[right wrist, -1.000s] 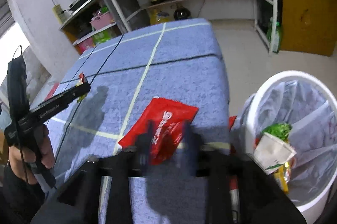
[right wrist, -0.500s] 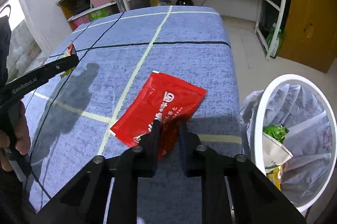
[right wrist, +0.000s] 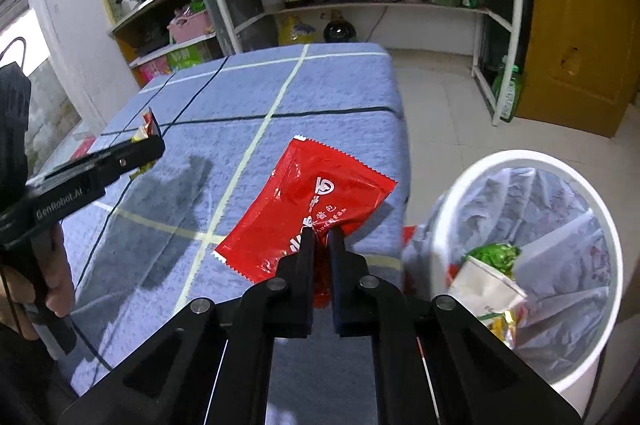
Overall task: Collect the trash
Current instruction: 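Carry both packets over the trash bin and open both tools to drop them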
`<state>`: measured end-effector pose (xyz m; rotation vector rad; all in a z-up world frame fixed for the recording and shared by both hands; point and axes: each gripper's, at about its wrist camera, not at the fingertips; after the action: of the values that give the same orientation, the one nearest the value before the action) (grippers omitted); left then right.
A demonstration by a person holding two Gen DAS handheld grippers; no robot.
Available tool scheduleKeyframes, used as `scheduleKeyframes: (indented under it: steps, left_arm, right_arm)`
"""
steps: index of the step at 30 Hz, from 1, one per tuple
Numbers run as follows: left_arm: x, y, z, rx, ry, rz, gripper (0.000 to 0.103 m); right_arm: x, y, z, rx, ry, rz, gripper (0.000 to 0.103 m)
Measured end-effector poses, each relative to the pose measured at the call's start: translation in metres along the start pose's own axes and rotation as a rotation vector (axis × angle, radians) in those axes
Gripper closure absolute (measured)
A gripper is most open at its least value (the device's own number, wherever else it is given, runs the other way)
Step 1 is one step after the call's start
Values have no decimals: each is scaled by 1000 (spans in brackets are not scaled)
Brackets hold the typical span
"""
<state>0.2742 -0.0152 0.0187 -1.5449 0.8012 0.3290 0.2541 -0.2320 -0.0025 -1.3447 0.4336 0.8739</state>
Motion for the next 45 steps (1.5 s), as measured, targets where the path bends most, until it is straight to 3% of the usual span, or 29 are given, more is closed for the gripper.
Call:
scheduleKeyframes:
  steps: [13,25,45]
  left_arm:
    - [29,0,-100,127,125,38,69]
    - [59,3,-180,168,225,82,69]
    - [104,12,-225,177,240,181,67]
  right_arm:
    - [-43,16,-83,133,87,-54,97]
    - [-67,38,-147,236,163,-72,97]
    - [-60,55,-185,295,213,-58,95]
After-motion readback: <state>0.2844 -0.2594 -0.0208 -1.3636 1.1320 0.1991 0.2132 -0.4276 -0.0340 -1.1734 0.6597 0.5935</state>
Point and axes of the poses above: each gripper's, at about its wrist camera, not at the fingertips, and x roughly the way its jaws point, z to its left, y to its underside, and after that the axes turned 1 degree about -y, right-handed
